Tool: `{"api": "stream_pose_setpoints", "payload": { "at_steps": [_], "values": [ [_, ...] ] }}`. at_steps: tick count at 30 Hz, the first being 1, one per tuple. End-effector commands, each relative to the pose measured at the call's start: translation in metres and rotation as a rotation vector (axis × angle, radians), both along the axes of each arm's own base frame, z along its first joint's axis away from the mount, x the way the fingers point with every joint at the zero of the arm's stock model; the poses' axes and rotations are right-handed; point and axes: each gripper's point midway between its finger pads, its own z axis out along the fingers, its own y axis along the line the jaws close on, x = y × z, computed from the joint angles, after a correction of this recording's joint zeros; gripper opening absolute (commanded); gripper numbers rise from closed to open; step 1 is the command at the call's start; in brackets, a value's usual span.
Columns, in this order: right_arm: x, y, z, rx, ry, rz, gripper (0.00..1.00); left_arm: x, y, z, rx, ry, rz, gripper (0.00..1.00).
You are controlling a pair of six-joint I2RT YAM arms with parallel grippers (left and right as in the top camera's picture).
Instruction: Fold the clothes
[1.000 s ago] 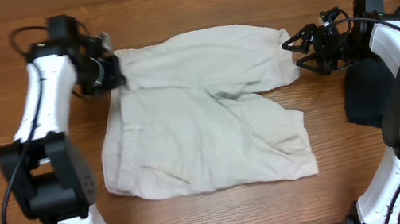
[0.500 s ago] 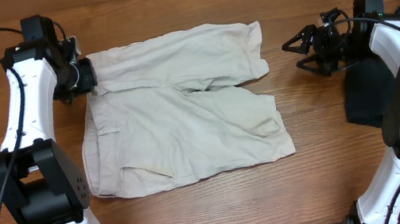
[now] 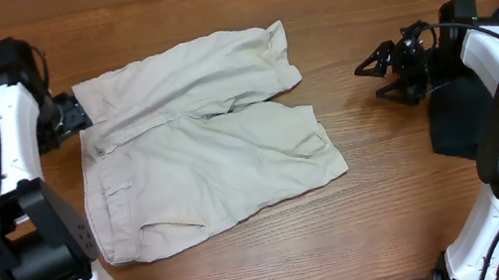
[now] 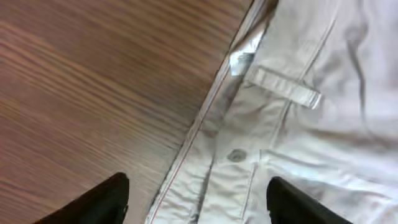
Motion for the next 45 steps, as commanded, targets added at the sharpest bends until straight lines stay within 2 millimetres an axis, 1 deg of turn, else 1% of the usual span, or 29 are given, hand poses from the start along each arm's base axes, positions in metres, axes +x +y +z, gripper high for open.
{"api": "stream_pose_setpoints", "payload": {
  "at_steps": [1, 4, 7, 8, 10, 11, 13, 15, 17, 19, 20, 23, 25, 27, 28, 29, 30, 32, 33, 35, 36, 38, 40, 42, 43, 44, 45],
  "values": [
    [-0.01, 0.001, 0.005, -0.069, -0.006, 0.062, 0.84, 0.003, -0.021, 0.009, -0.112, -0.027, -0.078, 0.75],
    [-0.027, -0.006, -0.011, -0.193, 0.095, 0.074, 0.84, -0.013, -0.033, 0.006, -0.167, 0.032, -0.102, 0.72],
    [-0.044, -0.015, -0.021, -0.286, 0.211, 0.055, 0.84, -0.033, -0.043, -0.005, -0.203, 0.114, -0.102, 0.7],
    [-0.048, -0.017, -0.023, -0.302, 0.227, 0.057, 0.85, -0.043, -0.046, -0.014, -0.217, 0.153, -0.1, 0.66],
    [-0.053, -0.019, -0.025, -0.315, 0.247, 0.06, 0.85, -0.062, -0.052, -0.029, -0.247, 0.22, -0.093, 0.47],
    [-0.054, -0.019, -0.025, -0.313, 0.252, 0.061, 0.85, -0.077, -0.06, -0.041, -0.282, 0.267, -0.086, 0.44],
    [-0.056, -0.018, -0.027, -0.312, 0.258, 0.062, 0.86, -0.099, -0.076, -0.061, -0.366, 0.321, -0.072, 0.46],
    [-0.056, -0.018, -0.027, -0.312, 0.258, 0.062, 0.86, -0.116, -0.082, -0.08, -0.389, 0.356, -0.056, 0.48],
    [-0.056, -0.018, -0.027, -0.312, 0.257, 0.062, 0.86, -0.126, -0.085, -0.093, -0.394, 0.37, -0.041, 0.5],
    [-0.056, -0.018, -0.027, -0.311, 0.257, 0.062, 0.86, -0.131, -0.086, -0.101, -0.394, 0.372, -0.041, 0.49],
    [-0.056, -0.018, -0.027, -0.311, 0.257, 0.063, 0.86, -0.13, -0.086, -0.102, -0.393, 0.368, -0.044, 0.42],
    [-0.057, -0.017, -0.027, -0.308, 0.261, 0.064, 0.85, -0.125, -0.085, -0.099, -0.387, 0.346, -0.051, 0.4],
    [-0.058, -0.017, -0.027, -0.307, 0.262, 0.071, 0.85, -0.119, -0.083, -0.093, -0.381, 0.32, -0.062, 0.4],
    [-0.058, -0.017, -0.027, -0.307, 0.263, 0.07, 0.85, -0.113, -0.081, -0.082, -0.367, 0.278, -0.075, 0.37],
    [-0.058, -0.017, -0.027, -0.307, 0.262, 0.07, 0.86, -0.11, -0.081, -0.076, -0.361, 0.26, -0.078, 0.33],
    [-0.058, -0.017, -0.027, -0.307, 0.262, 0.071, 0.86, -0.108, -0.079, -0.068, -0.349, 0.237, -0.081, 0.31],
    [-0.058, -0.017, -0.027, -0.307, 0.262, 0.071, 0.86, -0.108, -0.076, -0.062, -0.333, 0.223, -0.08, 0.32],
    [-0.058, -0.017, -0.027, -0.308, 0.261, 0.071, 0.86, -0.113, -0.068, -0.05, -0.295, 0.214, -0.071, 0.48],
    [-0.058, -0.017, -0.027, -0.308, 0.261, 0.07, 0.86, -0.121, -0.061, -0.043, -0.262, 0.233, -0.064, 0.52],
    [-0.057, -0.018, -0.027, -0.308, 0.259, 0.07, 0.86, -0.133, -0.049, -0.036, -0.2, 0.269, -0.05, 0.56],
    [-0.057, -0.018, -0.027, -0.309, 0.256, 0.07, 0.86, -0.137, -0.045, -0.034, -0.191, 0.278, -0.043, 0.59],
    [-0.056, -0.018, -0.027, -0.309, 0.251, 0.069, 0.86, -0.142, -0.043, -0.034, -0.2, 0.295, -0.03, 0.6],
    [-0.056, -0.018, -0.027, -0.31, 0.251, 0.069, 0.86, -0.147, -0.045, -0.039, -0.218, 0.304, -0.023, 0.63],
    [-0.056, -0.018, -0.027, -0.31, 0.251, 0.069, 0.86, -0.154, -0.048, -0.048, -0.227, 0.321, -0.023, 0.64],
    [-0.056, -0.018, -0.027, -0.31, 0.251, 0.068, 0.86, -0.158, -0.053, -0.054, -0.246, 0.327, -0.023, 0.65],
    [-0.056, -0.018, -0.027, -0.31, 0.251, 0.068, 0.86, -0.161, -0.065, -0.062, -0.31, 0.317, -0.049, 0.64],
    [-0.056, -0.018, -0.027, -0.31, 0.251, 0.068, 0.86, -0.163, -0.072, -0.066, -0.346, 0.31, -0.06, 0.63]
  ]
}}
